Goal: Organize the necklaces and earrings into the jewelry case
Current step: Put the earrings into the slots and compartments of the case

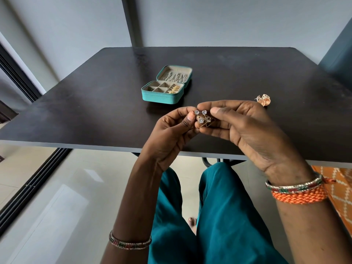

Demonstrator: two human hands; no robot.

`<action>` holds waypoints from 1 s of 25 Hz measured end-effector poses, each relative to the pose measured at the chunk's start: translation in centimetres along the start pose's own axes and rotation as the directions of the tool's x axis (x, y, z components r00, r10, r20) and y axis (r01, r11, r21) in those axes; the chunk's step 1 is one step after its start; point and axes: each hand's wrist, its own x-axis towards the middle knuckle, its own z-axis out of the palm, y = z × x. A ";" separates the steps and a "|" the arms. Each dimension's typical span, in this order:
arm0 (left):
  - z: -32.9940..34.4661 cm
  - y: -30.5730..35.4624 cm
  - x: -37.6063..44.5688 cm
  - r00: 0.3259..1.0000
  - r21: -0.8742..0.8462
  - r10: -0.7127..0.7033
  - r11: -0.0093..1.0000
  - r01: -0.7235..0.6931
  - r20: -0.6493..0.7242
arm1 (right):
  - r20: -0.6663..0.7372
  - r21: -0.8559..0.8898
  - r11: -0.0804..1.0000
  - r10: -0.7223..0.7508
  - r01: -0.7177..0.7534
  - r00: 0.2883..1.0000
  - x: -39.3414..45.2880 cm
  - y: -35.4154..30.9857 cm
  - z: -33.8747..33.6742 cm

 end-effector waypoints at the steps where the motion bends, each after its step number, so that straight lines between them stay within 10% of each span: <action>1: 0.0 -0.1 0.0 1.000 0.001 0.004 1.000 -0.004 -0.008 | -0.005 -0.006 1.000 -0.008 0.008 1.000 0.1 0.1 0.0; 14: -1.5 1.4 1.1 0.983 0.157 0.082 0.986 -0.056 -0.165 | -0.009 -0.100 0.995 0.020 -0.021 1.000 4.0 0.5 1.5; 20: -5.9 7.0 7.4 0.711 0.550 0.529 0.801 -0.238 -0.463 | -0.014 -0.108 0.989 -0.102 0.100 0.995 13.6 -1.4 2.8; 25: -9.9 7.5 13.5 0.842 0.760 0.380 0.648 0.054 -0.383 | -0.018 -0.363 0.924 -0.134 0.118 0.991 19.7 0.3 4.1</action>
